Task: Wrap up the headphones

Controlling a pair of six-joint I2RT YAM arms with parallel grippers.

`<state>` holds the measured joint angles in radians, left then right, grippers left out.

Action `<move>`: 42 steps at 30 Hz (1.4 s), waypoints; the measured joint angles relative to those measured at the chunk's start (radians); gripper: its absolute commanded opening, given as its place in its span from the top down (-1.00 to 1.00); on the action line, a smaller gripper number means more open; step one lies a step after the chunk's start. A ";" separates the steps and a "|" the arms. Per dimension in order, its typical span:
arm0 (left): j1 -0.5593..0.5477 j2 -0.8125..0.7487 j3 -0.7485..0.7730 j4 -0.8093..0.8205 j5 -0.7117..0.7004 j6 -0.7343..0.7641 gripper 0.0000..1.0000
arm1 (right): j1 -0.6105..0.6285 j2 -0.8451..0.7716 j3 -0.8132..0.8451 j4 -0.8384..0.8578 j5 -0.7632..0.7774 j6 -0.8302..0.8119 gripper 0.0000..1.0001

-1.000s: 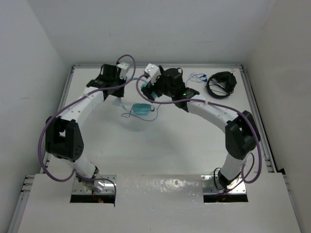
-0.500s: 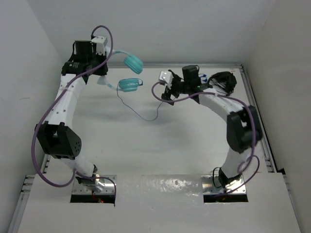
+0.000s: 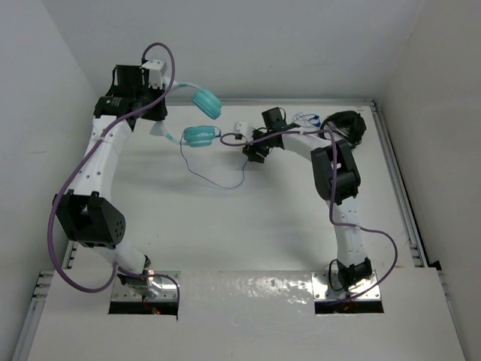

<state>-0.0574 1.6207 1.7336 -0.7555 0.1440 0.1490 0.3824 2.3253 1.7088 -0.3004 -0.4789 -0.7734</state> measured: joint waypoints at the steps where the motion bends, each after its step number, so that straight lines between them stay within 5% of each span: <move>1: 0.000 0.000 -0.002 -0.001 0.000 0.000 1.00 | 0.000 0.012 0.013 -0.002 0.003 -0.001 0.28; 4: 0.000 0.000 -0.007 -0.001 0.000 0.000 1.00 | 0.000 0.042 0.067 -0.047 0.016 -0.020 1.00; 8: -0.001 0.000 -0.008 -0.004 0.006 0.003 1.00 | 0.001 0.056 0.099 -0.089 0.043 -0.011 1.00; 14: -0.082 -0.001 -0.024 -0.004 0.008 0.064 1.00 | -0.002 0.049 0.055 0.094 0.146 0.183 1.00; 18: -0.203 -0.012 -0.136 0.004 -0.021 0.126 1.00 | -0.032 0.049 0.105 0.207 0.264 0.383 1.00; 27: -0.235 -0.003 -0.412 0.008 -0.223 0.274 1.00 | -0.237 -0.126 0.056 0.437 0.427 0.777 1.00; 42: -0.373 0.224 -0.382 0.070 -0.288 0.290 1.00 | -0.179 -0.420 -0.100 0.513 0.363 0.914 1.00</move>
<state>-0.4305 1.8450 1.3518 -0.6857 -0.1440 0.4389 0.2031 1.9049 1.6093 0.2131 -0.1162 0.1402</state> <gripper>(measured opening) 0.128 0.002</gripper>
